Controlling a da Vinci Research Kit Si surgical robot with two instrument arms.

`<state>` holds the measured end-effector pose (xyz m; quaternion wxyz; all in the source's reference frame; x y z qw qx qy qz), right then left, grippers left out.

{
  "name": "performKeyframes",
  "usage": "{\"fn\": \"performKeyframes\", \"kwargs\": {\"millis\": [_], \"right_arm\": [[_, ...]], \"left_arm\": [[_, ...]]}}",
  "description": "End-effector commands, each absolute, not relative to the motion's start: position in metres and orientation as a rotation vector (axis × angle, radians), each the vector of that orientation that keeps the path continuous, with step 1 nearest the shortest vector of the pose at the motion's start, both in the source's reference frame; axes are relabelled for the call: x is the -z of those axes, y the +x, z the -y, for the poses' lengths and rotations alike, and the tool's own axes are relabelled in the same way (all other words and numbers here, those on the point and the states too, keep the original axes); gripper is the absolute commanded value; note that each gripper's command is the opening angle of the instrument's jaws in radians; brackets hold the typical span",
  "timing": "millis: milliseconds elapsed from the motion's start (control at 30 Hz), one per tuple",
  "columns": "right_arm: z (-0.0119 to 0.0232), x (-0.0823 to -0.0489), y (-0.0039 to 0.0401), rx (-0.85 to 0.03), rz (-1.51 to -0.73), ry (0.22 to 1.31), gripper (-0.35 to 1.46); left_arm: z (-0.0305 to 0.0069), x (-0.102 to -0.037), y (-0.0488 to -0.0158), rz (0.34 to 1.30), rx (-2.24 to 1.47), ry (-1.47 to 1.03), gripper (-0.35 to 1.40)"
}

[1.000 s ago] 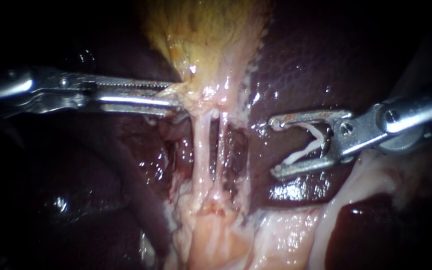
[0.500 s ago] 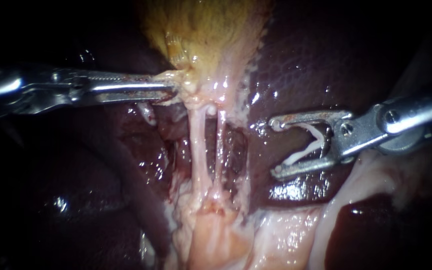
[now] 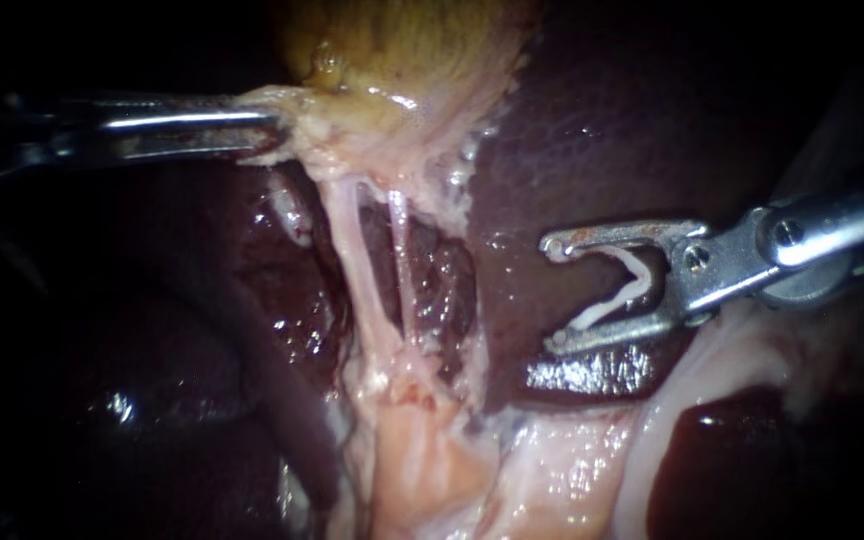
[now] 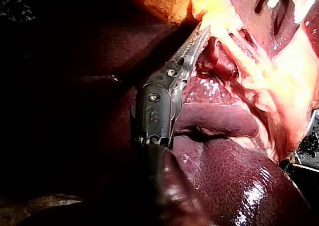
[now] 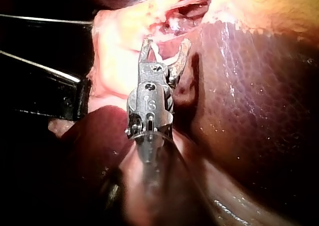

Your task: Grabbing gallbladder

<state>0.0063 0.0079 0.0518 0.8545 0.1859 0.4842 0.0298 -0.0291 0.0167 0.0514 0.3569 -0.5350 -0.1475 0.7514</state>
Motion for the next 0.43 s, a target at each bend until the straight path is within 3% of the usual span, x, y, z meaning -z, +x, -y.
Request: {"fn": "performKeyframes", "kwargs": {"millis": [33,433], "right_arm": [[-0.0079,-0.0518,0.0063,-0.063,-1.018,0.391,0.44],[-0.0080,-0.0518,0.0063,-0.063,-1.018,0.391,0.44]], "left_arm": [[-0.0168,-0.0513,-0.0290,0.381,-1.937,-1.386,-0.35],[-0.0167,-0.0512,-0.0292,0.375,-1.930,-1.392,-0.35]]}}
